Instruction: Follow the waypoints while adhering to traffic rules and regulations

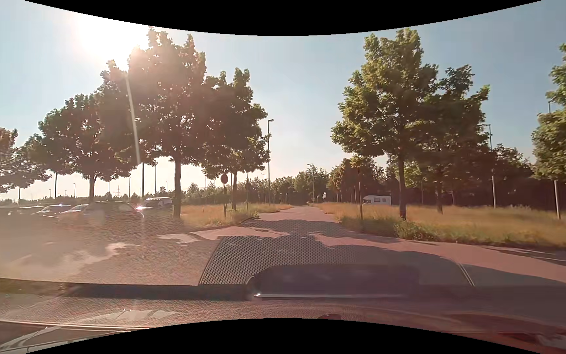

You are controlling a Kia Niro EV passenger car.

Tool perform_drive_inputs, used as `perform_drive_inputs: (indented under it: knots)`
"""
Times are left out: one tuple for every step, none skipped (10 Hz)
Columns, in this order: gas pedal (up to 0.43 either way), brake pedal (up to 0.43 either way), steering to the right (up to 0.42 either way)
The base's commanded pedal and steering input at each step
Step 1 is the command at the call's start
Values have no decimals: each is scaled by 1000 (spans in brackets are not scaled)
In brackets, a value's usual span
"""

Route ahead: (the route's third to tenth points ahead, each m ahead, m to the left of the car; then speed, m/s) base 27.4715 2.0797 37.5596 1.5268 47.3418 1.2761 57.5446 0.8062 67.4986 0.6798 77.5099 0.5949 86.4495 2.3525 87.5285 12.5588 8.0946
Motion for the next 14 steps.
perform_drive_inputs:
  knots:
    - [87, 6, 4]
    - [87, 12, -1]
    - [98, 12, -2]
    - [98, 12, -4]
    - [98, 12, -6]
    - [98, 12, -4]
    - [110, 12, -2]
    - [118, 12, -2]
    - [118, 12, -2]
    - [130, 6, -1]
    - [130, 12, 0]
    - [130, 12, 0]
    - [130, 12, 0]
    - [130, 12, 0]
